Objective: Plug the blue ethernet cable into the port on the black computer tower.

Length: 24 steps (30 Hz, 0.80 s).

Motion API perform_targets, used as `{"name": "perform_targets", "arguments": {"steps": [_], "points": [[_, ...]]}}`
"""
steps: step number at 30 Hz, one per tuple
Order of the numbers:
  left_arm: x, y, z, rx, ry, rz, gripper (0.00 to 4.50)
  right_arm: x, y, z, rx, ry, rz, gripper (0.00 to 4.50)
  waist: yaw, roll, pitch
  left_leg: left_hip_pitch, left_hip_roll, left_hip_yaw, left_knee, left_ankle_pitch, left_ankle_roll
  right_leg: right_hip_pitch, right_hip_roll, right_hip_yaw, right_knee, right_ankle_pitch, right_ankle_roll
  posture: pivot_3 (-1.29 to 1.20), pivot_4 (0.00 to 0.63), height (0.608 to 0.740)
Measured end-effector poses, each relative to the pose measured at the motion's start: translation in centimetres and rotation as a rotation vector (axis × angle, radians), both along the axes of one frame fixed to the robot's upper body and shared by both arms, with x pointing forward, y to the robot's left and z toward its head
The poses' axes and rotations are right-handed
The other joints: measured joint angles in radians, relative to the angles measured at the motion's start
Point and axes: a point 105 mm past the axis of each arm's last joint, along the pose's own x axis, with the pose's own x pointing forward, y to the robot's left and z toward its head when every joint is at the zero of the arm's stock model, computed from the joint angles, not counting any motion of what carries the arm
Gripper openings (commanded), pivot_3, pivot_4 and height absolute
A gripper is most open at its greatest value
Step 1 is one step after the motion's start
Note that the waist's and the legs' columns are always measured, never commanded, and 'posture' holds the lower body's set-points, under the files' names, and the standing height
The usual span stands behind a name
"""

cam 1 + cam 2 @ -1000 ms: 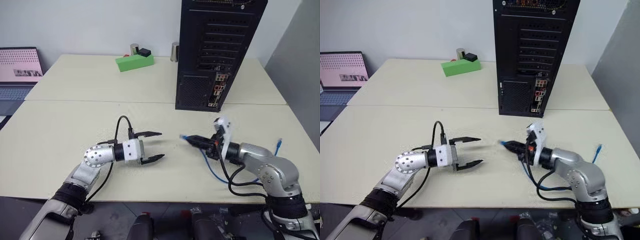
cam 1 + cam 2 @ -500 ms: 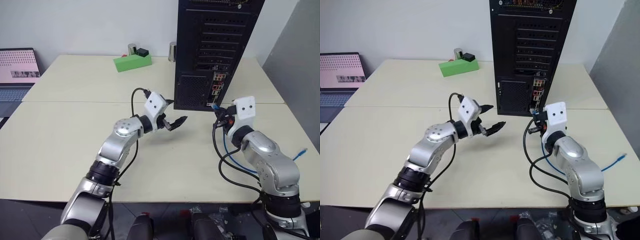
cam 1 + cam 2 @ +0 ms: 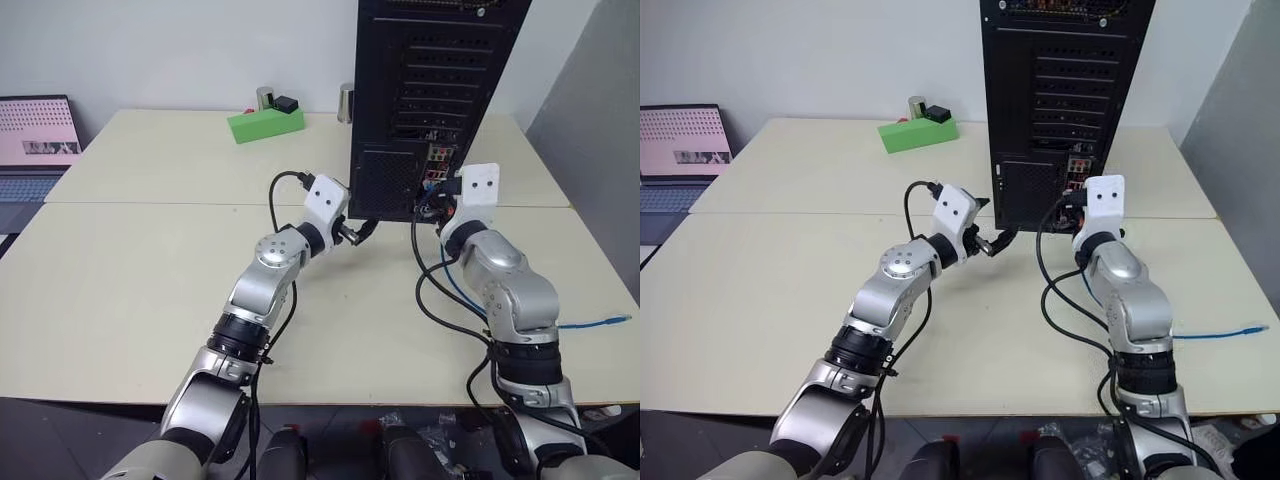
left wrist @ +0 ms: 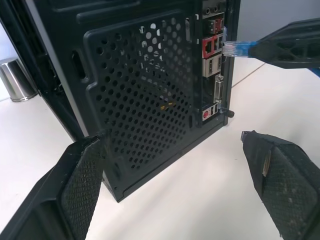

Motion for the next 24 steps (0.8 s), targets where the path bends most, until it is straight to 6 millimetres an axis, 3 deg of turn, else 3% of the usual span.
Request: {"name": "perform_targets", "arguments": {"steps": [7,24], "points": [[0.0,0.0,0.0,0.006,-0.002,0.012,4.47,0.7,-0.8,0.2,0.001,-0.017,-0.049,0.0,-0.001,0.0,0.0,0.0,0.0,0.0,0.0,0.0,0.0,0.0,0.0,0.0,0.0,0.0,0.0,0.0,0.15,0.74],[0.0,-0.1,0.0,0.004,-0.007,0.018,4.47,1.6,-0.5,-0.1,0.007,-0.013,-0.052,0.0,-0.001,0.0,0.0,0.0,0.0,0.0,0.0,0.0,0.0,0.0,0.0,0.0,0.0,0.0,0.0,0.0,0.15,0.74]]}}
